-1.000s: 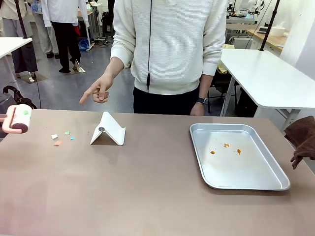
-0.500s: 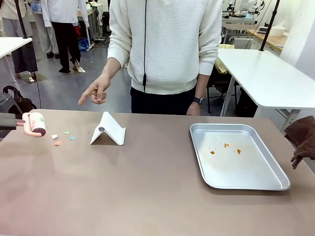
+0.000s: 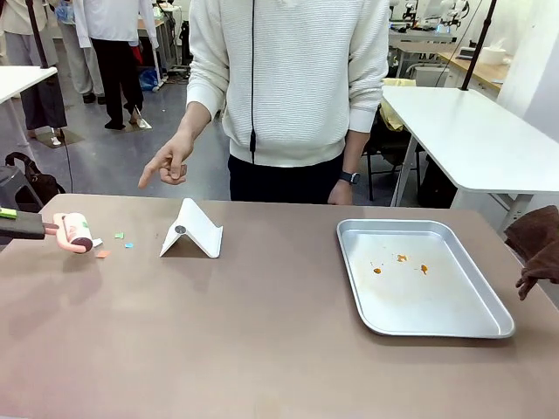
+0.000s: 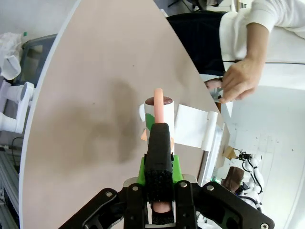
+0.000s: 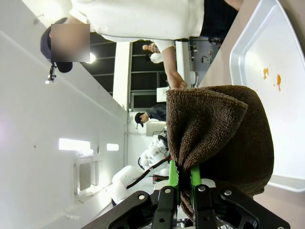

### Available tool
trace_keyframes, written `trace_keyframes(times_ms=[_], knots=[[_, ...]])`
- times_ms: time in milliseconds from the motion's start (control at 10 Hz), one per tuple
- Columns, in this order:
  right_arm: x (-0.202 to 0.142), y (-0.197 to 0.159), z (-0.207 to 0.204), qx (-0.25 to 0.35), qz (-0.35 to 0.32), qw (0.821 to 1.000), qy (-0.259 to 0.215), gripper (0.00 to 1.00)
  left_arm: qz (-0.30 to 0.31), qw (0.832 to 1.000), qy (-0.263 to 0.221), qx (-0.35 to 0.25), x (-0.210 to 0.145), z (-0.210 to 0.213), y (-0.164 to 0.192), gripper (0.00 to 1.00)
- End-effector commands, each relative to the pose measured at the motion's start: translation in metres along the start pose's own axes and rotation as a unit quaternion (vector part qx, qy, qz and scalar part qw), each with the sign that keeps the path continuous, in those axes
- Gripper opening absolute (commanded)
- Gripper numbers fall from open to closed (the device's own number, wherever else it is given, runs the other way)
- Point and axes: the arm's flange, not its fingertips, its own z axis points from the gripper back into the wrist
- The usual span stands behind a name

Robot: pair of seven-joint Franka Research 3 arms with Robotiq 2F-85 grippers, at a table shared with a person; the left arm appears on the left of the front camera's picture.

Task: Clean the surface of the table.
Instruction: If a person points to the right, clean the right side of the table with your right hand, and if they point to the left, clean the left side with your left hand.

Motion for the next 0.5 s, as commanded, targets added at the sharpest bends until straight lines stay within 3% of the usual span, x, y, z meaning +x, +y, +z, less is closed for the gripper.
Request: trace_keyframes(times_ms=[0,400], knots=[[-0.002,0.006,0.002,-0.002,0.0,1.0,0.005,0.0,0.007,0.999,0.006,0.035,-0.002,-0.007,-0.002,0.21],[-0.002,0.006,0.002,-0.002,0.0,1.0,0.005,0.0,-0.02,0.996,-0.006,0.083,-0.008,-0.026,0.002,0.21]])
